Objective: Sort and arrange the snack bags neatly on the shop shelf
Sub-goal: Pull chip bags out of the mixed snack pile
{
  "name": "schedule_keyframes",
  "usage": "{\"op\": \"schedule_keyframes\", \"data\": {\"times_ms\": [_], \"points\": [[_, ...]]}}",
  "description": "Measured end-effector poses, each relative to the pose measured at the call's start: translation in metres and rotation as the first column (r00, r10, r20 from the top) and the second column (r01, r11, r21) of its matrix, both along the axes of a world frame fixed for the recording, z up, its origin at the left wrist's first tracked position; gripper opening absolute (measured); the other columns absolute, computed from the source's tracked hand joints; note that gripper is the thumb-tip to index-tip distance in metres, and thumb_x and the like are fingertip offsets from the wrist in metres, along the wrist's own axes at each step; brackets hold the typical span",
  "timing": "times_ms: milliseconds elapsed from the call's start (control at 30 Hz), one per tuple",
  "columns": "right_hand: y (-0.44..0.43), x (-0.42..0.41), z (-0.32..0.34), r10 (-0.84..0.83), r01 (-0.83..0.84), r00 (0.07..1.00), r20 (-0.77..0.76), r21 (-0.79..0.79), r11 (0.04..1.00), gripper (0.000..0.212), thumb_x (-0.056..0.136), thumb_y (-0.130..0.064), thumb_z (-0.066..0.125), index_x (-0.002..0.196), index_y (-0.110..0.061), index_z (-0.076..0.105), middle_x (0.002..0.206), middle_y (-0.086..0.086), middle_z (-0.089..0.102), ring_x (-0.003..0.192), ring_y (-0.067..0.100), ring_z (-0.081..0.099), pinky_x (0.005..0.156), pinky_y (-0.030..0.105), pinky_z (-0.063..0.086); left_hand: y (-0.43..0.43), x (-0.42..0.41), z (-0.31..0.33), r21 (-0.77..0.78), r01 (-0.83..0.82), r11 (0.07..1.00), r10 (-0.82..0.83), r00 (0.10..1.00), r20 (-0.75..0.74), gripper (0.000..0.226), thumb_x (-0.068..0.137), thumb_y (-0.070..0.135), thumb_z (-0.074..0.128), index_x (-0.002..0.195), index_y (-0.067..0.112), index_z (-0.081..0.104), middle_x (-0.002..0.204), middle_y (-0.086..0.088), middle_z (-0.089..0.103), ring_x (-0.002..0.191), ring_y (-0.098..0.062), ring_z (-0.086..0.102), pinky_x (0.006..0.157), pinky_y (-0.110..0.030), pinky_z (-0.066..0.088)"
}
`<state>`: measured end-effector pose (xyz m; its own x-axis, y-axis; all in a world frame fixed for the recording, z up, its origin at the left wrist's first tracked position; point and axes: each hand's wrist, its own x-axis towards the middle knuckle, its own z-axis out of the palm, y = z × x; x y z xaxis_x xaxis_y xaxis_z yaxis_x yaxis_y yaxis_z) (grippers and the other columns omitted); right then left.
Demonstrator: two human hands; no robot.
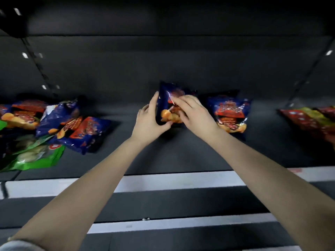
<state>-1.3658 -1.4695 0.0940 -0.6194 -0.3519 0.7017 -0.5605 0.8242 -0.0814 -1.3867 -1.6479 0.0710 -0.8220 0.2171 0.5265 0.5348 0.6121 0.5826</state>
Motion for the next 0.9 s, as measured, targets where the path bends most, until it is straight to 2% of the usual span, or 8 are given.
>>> {"op": "schedule_keyframes", "data": {"times_ms": [167,300,500,633,767,833,900], "points": [[0.036,0.031,-0.011,-0.049,0.043,0.997,0.064,0.092,0.995,0.050,0.079,0.005,0.064,0.127,-0.003,0.056,0.114,0.015,0.063,0.109,0.032,0.059,0.089,0.037,0.050,0.038,0.004,-0.015,-0.067,0.100,0.993,-0.090,0.986,0.141,0.103,0.074,0.037,0.074,0.150,0.027,0.006,0.129,-0.008,0.057,0.123,-0.028,0.048,0.108,-0.039,0.032],[0.053,0.041,-0.023,-0.097,0.091,0.982,0.162,0.045,0.995,0.045,0.086,0.001,0.059,0.130,-0.005,0.054,0.123,0.014,0.058,0.118,0.030,0.052,0.094,0.042,0.050,0.042,0.005,-0.025,-0.079,0.100,0.992,-0.087,0.984,0.154,0.101,0.073,0.039,0.076,0.150,0.025,0.011,0.132,-0.010,0.055,0.122,-0.030,0.050,0.106,-0.039,0.035],[0.055,0.041,-0.032,-0.180,0.179,0.958,0.225,0.024,0.983,0.045,0.090,-0.010,0.058,0.135,-0.010,0.050,0.136,0.013,0.048,0.127,0.028,0.045,0.088,0.044,0.053,0.038,-0.001,-0.028,-0.052,0.036,0.998,-0.025,0.979,0.200,0.094,0.075,0.039,0.072,0.149,0.020,0.016,0.135,-0.008,0.052,0.126,-0.027,0.047,0.106,-0.044,0.036],[0.049,0.033,-0.037,-0.194,0.183,0.931,0.309,0.063,0.981,0.052,0.093,-0.018,0.054,0.143,-0.017,0.038,0.149,0.011,0.029,0.137,0.028,0.028,0.098,0.044,0.046,0.036,-0.004,-0.033,-0.122,0.001,0.993,0.024,0.979,0.202,0.090,0.077,0.043,0.070,0.148,0.019,0.021,0.141,-0.009,0.047,0.128,-0.030,0.043,0.107,-0.045,0.033],[0.036,0.019,-0.042,-0.250,0.247,0.856,0.453,0.067,0.967,0.061,0.096,-0.032,0.048,0.149,-0.028,0.017,0.157,0.004,0.004,0.144,0.030,0.007,0.107,0.048,0.037,0.030,-0.010,-0.040,-0.257,-0.052,0.965,0.102,0.977,0.186,0.075,0.080,0.053,0.061,0.142,0.023,0.033,0.140,-0.004,0.048,0.129,-0.028,0.043,0.110,-0.042,0.028],[0.029,0.010,-0.045,-0.278,0.290,0.807,0.520,0.061,0.955,0.062,0.097,-0.037,0.043,0.149,-0.032,0.011,0.158,0.003,-0.004,0.143,0.034,0.004,0.111,0.051,0.028,0.026,-0.011,-0.045,-0.311,-0.082,0.947,0.148,0.970,0.194,0.066,0.083,0.055,0.056,0.138,0.023,0.039,0.136,-0.003,0.051,0.127,-0.028,0.043,0.108,-0.040,0.026],[0.024,0.002,-0.047,-0.316,0.321,0.764,0.563,0.094,0.942,0.061,0.098,-0.041,0.039,0.150,-0.033,0.008,0.158,0.004,-0.008,0.142,0.037,0.009,0.113,0.051,0.022,0.024,-0.011,-0.049,-0.330,-0.101,0.939,0.179,0.960,0.214,0.064,0.086,0.053,0.053,0.139,0.021,0.039,0.138,-0.005,0.050,0.129,-0.028,0.040,0.111,-0.041,0.023]]}}
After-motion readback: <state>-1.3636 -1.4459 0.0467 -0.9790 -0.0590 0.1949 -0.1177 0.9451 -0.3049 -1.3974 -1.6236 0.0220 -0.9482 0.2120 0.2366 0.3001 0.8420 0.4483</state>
